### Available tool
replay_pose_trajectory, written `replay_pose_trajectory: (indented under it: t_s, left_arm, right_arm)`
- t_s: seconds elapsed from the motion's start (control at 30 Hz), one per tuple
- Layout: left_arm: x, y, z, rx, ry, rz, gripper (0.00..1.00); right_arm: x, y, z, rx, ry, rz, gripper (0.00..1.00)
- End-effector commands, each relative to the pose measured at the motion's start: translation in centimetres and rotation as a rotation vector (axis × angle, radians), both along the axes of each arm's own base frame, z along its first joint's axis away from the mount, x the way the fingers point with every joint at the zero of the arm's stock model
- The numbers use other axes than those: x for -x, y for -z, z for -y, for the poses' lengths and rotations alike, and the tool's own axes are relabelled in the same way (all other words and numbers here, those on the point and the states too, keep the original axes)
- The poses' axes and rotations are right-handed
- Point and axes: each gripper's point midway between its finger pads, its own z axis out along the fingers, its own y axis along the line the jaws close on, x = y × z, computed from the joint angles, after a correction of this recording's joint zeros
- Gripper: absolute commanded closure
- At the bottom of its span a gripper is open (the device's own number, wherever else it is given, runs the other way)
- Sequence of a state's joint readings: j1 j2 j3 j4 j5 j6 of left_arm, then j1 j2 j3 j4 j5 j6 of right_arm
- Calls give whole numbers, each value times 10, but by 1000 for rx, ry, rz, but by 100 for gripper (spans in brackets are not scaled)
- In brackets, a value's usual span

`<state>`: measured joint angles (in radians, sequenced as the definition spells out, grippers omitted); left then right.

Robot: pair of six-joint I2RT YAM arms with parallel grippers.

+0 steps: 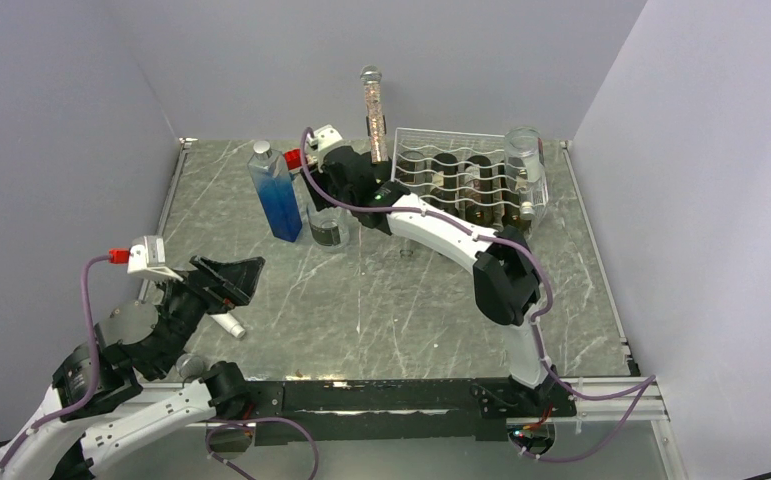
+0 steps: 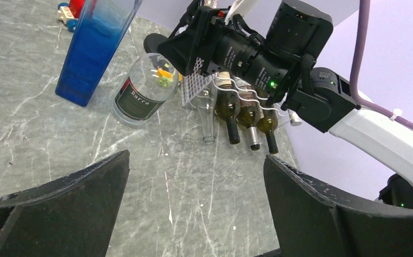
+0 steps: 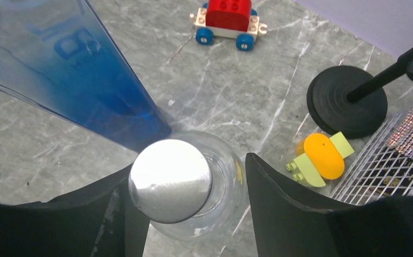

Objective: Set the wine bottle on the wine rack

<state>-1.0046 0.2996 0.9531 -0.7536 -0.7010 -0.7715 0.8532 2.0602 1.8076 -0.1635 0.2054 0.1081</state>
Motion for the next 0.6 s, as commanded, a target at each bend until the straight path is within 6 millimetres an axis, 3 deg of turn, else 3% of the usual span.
replay_pose_trajectory:
  t_s: [0.0,0.07,0.2,0.27,0.47,0.57]
  left_arm:
    - [-3,-2,4,-16,6,10,1]
    - [-3,0,6,-19,9,6,1]
    - [-4,2,7,-24,10,-2,1]
    - [-4,2,9,-26,16,-2,1]
    - [-5,9,24,-65,71,-3,1]
    - [-8,23,35,-97,93,-33,1]
  right_arm:
    - [-1,-9,-4,12,11,12,40]
    - [1,-7,-4,23,-3,3,48]
    - [6,-10,0,22,-12,0,86]
    - [9,-15,3,16,-8,2,99]
    - [24,-28,14,-26,8,-36,100]
    - [34,-39,30,-57,37,-31,100]
